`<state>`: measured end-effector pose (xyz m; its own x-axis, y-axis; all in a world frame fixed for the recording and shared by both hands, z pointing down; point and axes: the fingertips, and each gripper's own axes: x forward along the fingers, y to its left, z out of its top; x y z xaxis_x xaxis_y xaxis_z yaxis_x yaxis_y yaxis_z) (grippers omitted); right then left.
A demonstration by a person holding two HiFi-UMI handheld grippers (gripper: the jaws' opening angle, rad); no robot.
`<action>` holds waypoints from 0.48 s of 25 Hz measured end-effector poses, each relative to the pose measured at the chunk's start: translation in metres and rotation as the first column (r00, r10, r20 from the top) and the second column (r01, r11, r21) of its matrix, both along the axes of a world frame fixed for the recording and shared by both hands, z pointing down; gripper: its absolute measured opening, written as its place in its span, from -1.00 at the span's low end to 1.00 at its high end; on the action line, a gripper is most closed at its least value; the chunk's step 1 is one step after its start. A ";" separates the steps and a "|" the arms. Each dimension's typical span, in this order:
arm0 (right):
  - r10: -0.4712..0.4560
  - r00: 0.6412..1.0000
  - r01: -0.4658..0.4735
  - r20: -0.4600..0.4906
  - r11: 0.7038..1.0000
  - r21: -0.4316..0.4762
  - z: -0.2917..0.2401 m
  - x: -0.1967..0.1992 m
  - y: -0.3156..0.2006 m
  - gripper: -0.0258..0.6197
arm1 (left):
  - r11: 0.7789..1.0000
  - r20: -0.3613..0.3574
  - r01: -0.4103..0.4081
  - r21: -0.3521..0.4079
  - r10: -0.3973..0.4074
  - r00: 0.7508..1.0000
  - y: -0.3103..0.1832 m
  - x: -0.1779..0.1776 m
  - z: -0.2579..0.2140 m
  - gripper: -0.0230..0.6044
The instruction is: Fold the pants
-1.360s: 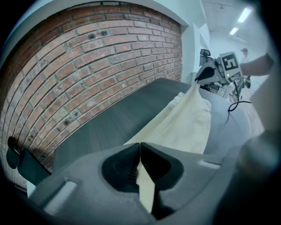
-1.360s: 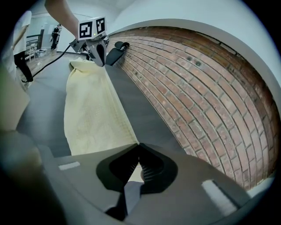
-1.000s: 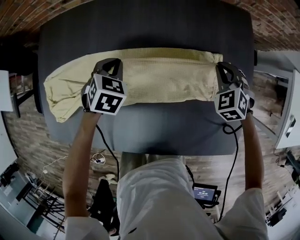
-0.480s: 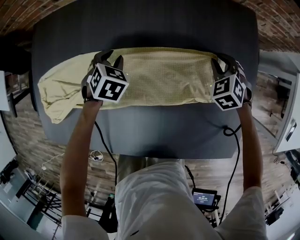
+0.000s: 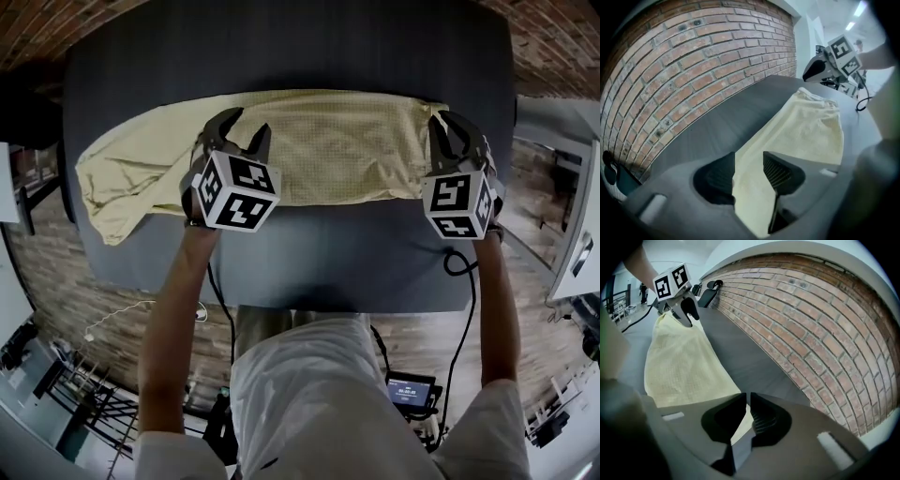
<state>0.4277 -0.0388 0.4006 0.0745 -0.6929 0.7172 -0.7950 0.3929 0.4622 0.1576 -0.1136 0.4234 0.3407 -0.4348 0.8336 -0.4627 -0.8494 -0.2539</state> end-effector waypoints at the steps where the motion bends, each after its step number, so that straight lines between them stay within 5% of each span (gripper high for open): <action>1: 0.006 1.000 -0.006 0.008 1.000 0.016 -0.005 -0.002 0.002 -0.87 | 1.000 -0.004 -0.001 0.002 0.001 1.000 0.005 0.001 -0.003 -0.31; 12: -0.054 0.993 0.043 0.103 0.994 0.105 -0.041 -0.062 0.032 -0.90 | 1.000 -0.055 0.026 -0.007 -0.026 0.998 0.056 -0.022 -0.028 -0.41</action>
